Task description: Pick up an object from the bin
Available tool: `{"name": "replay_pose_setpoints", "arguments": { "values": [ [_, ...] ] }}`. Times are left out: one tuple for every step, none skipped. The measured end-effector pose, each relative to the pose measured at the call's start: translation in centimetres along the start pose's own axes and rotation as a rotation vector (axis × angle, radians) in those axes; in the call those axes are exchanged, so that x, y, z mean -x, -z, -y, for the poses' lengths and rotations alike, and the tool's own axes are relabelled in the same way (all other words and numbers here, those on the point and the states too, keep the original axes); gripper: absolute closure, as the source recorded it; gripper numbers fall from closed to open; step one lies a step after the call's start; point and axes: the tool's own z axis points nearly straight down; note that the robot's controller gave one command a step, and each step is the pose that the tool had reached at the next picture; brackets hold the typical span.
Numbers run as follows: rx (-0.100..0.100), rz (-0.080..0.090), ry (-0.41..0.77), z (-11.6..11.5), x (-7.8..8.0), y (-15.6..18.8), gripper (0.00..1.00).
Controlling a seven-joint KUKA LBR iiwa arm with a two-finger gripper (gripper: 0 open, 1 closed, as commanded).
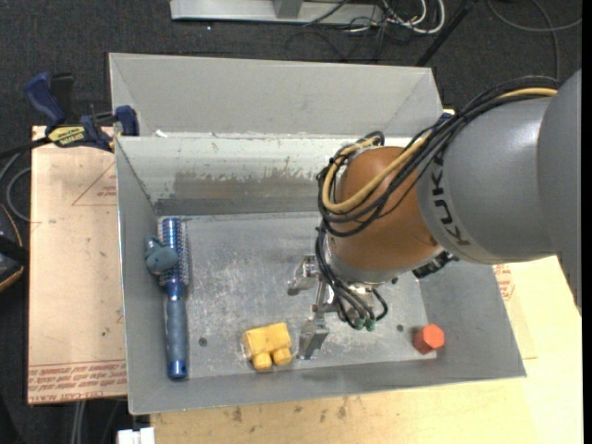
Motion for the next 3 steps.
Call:
{"name": "replay_pose_setpoints", "arguments": {
  "values": [
    [0.000, 0.017, 0.299, -4.7, 0.2, -5.5, 0.00],
    [0.003, 0.025, 0.296, -4.7, 0.4, -5.3, 1.00],
    [0.001, 0.024, 0.250, -4.1, 1.2, 5.3, 1.00]
  ]
}}
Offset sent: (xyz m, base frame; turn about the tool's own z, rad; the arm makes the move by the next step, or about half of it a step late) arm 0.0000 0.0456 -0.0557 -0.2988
